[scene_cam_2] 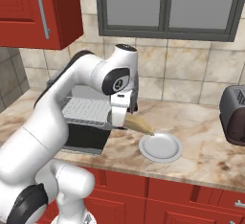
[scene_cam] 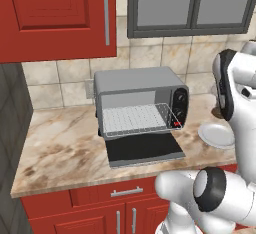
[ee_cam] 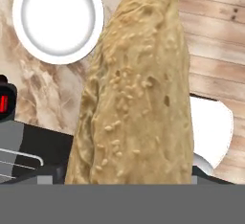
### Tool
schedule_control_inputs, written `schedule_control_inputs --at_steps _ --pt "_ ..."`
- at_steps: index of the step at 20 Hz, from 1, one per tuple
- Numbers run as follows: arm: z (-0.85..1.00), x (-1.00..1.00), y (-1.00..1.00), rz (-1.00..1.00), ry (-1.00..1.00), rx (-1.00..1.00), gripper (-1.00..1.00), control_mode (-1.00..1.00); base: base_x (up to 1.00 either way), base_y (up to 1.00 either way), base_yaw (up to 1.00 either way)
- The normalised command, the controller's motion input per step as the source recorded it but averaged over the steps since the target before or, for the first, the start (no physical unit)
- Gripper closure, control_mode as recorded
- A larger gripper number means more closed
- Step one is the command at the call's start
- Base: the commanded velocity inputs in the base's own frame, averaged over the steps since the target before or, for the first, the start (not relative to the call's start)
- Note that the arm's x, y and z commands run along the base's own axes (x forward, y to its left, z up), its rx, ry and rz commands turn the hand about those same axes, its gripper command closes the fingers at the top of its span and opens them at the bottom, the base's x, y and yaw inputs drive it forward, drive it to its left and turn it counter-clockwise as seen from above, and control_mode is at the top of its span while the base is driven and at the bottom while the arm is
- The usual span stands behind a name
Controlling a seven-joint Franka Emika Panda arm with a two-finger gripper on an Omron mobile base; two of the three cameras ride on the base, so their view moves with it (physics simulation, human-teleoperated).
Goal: Pull the toaster oven rack outwards. Pick up the baguette from the plate and place it on the toaster oven rack. Close the toaster oven door fully and set the temperature to the lowest setting.
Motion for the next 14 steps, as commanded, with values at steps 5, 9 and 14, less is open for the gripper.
schedule_control_inputs --at_steps 5,9,14 --pt "0.00 -0.04 0.89 -0.23 -0.01 -0.05 1.00 -1.00 0.00 0.00 0.00" --pt "-0.03 0.05 1.00 0.01 -0.14 -0.16 1.00 -1.00 0.00 0.00 0.00" --pt "-0.15 0.17 1.00 0.06 -0.18 -0.13 1.00 -1.00 0.00 0.00 0.00"
